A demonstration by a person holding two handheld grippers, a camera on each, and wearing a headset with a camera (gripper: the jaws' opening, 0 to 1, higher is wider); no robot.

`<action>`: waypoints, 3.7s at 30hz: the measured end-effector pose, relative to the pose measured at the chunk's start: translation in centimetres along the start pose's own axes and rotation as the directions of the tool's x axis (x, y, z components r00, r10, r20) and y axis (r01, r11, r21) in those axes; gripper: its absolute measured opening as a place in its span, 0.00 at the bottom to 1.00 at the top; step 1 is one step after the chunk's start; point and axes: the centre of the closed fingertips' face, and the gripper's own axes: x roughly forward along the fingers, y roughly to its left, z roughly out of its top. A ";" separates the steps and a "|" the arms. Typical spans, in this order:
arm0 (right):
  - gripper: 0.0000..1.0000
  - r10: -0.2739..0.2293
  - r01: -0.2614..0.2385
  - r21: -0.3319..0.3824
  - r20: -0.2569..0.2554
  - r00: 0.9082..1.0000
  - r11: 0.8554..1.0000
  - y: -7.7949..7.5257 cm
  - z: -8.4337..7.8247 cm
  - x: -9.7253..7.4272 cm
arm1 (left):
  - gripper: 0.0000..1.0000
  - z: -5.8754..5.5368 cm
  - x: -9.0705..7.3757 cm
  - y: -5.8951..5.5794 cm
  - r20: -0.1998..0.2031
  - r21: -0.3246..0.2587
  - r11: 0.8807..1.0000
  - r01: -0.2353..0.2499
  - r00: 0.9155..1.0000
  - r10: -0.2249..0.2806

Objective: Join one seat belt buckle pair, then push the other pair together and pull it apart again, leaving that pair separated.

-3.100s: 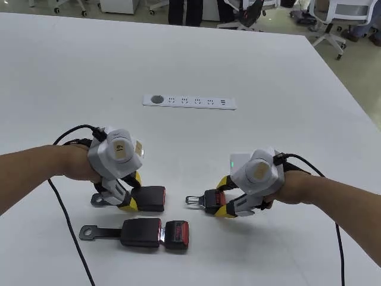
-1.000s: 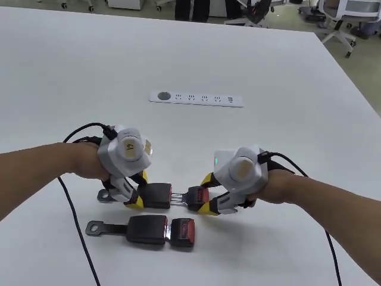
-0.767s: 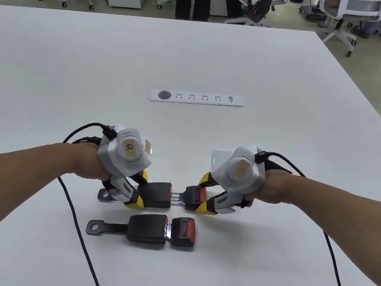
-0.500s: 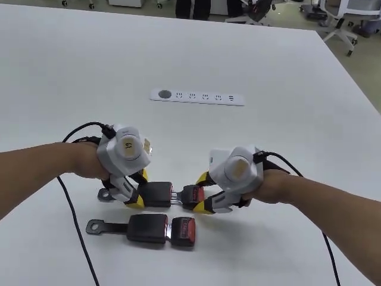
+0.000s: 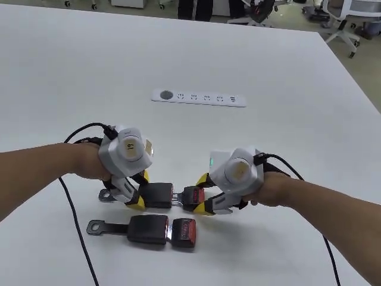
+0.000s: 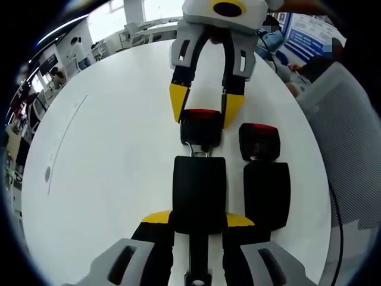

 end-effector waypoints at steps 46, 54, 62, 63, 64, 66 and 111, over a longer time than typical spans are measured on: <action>0.27 0.023 -0.023 0.000 -0.026 0.999 1.000 0.0 0.6 0.6 | 0.31 0.0 -0.1 -0.3 -0.008 0.006 1.000 -0.002 1.000 0.002; 0.27 0.025 -0.025 0.007 -0.017 1.000 1.000 0.0 1.2 0.9 | 0.31 0.2 -0.3 -0.4 -0.007 0.005 1.000 -0.005 1.000 0.005; 0.27 0.020 -0.020 0.003 -0.018 1.000 1.000 0.1 1.4 1.2 | 0.31 0.1 -0.1 -0.3 -0.020 0.020 1.000 -0.005 1.000 0.005; 0.26 0.021 -0.021 0.001 -0.019 1.000 1.000 0.1 1.4 1.2 | 0.31 0.1 -0.1 -0.3 -0.021 0.022 1.000 -0.005 1.000 0.005; 0.26 0.021 -0.021 -0.001 -0.019 1.000 1.000 0.2 1.5 1.2 | 0.31 0.1 -0.1 -0.3 -0.021 0.023 1.000 -0.005 1.000 0.005; 0.26 0.022 -0.022 -0.002 -0.019 1.000 1.000 0.2 1.5 1.2 | 0.31 0.1 -0.1 -0.2 -0.017 0.023 1.000 -0.004 1.000 0.005; 0.29 0.011 -0.011 -0.005 -0.041 0.999 1.000 0.2 0.2 0.3 | 0.32 0.2 0.2 -0.3 -0.061 0.014 1.000 -0.002 0.998 0.003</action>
